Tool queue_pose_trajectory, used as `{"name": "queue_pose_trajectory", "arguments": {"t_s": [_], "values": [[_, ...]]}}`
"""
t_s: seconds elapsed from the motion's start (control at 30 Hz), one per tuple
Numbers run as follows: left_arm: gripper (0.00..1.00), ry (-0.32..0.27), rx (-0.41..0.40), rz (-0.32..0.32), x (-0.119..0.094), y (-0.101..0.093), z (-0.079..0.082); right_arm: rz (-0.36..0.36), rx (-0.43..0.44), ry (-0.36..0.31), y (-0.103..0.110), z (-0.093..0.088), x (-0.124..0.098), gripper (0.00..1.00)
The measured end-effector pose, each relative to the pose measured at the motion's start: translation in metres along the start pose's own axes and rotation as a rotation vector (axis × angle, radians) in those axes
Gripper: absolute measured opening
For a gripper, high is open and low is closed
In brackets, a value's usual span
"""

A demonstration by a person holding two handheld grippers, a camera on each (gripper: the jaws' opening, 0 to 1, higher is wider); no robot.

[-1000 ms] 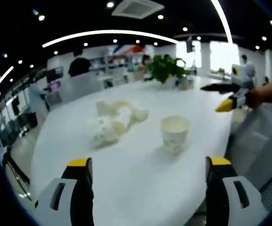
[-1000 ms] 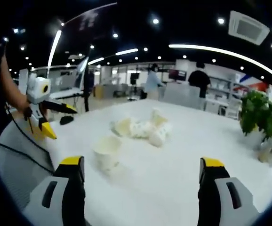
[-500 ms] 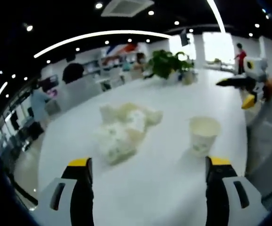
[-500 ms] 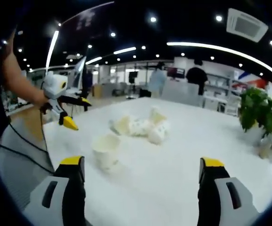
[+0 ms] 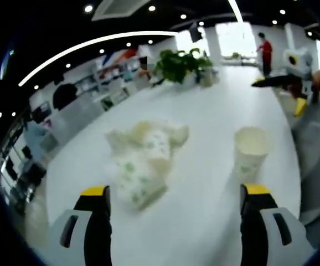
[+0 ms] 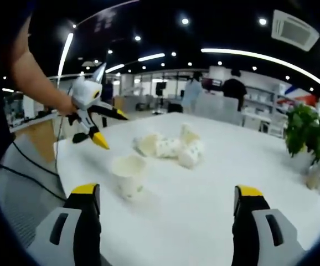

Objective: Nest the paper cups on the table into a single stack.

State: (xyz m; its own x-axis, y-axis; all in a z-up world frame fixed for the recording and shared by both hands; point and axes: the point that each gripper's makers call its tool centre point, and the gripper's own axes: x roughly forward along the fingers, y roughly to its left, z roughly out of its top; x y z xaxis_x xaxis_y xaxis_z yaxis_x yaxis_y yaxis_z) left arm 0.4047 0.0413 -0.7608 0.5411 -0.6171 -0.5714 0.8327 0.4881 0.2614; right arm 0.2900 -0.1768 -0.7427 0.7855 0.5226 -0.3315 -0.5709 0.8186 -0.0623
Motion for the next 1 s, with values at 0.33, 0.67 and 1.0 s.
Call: {"name": "queue_pose_trajectory", "arguments": {"t_s": [0.33, 0.67, 1.0], "values": [[0.95, 0.056, 0.087, -0.034, 0.02, 0.023, 0.003, -0.004, 0.003, 0.001, -0.002, 0.0, 0.0, 0.99], [0.86, 0.141, 0.179, -0.093, 0.047, 0.038, -0.01, -0.003, 0.005, 0.008, -0.002, -0.002, 0.001, 0.98], [0.68, 0.232, 0.271, -0.153, 0.066, 0.042, -0.026, -0.007, 0.001, 0.026, -0.003, -0.006, 0.001, 0.96]]}}
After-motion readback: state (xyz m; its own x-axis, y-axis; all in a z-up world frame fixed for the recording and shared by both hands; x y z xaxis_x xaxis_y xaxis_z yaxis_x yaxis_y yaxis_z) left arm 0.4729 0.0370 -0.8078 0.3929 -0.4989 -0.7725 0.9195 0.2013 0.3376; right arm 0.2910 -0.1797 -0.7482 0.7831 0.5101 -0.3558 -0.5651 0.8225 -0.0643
